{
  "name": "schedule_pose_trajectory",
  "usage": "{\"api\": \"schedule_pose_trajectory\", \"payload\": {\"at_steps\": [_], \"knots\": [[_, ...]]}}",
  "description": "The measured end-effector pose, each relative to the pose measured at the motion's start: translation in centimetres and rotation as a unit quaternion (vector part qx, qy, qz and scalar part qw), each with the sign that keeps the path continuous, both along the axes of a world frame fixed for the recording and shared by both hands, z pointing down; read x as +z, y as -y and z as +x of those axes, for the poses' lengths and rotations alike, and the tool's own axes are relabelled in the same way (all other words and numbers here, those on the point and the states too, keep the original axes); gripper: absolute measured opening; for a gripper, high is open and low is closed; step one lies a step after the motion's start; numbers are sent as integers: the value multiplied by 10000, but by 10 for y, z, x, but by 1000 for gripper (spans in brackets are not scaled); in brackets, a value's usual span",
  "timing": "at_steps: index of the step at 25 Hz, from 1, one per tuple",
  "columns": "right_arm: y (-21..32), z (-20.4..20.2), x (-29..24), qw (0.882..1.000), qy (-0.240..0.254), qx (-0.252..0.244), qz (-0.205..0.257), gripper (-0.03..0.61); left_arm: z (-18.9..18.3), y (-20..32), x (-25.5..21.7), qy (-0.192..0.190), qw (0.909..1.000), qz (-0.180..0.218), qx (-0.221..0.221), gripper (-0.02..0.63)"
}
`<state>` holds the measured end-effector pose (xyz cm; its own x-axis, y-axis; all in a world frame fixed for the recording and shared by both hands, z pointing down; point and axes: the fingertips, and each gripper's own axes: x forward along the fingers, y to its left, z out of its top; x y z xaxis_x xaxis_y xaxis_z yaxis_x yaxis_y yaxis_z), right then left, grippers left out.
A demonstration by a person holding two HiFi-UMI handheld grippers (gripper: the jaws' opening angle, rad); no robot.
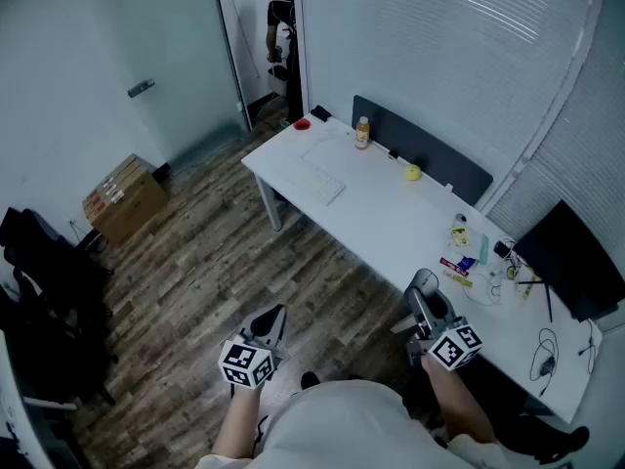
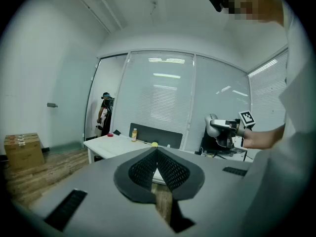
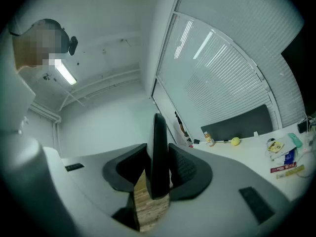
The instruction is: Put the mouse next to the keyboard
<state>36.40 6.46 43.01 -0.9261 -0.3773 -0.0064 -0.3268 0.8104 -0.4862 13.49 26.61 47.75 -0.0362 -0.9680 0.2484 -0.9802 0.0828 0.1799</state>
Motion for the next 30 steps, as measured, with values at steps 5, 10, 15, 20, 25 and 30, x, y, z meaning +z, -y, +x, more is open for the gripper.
{"api": "schedule_pose_trajectory", "payload": {"at_steps": [5, 10, 15, 20, 25, 30], "knots": [[-2, 0, -1, 10000, 29, 27, -10, 150, 0, -2, 0, -3, 10000, 11, 26, 17], [-2, 1, -1, 9999, 112, 97, -62, 150, -3, -4, 0, 1, 10000, 31, 55, 18], [-5, -5, -4, 9997, 133, 162, -122, 150, -10, -8, 0, 8, 10000, 57, 78, 18], [-14, -15, 1, 9998, 103, 172, -94, 150, -21, -18, 3, -17, 9999, 43, 124, 17], [-27, -29, 4, 9998, 58, 203, -74, 150, -35, -30, 6, -22, 9998, 35, 196, 18], [-41, -39, 5, 9997, -45, 253, -11, 151, -48, -41, 9, -10, 9995, 25, 301, 18]]}}
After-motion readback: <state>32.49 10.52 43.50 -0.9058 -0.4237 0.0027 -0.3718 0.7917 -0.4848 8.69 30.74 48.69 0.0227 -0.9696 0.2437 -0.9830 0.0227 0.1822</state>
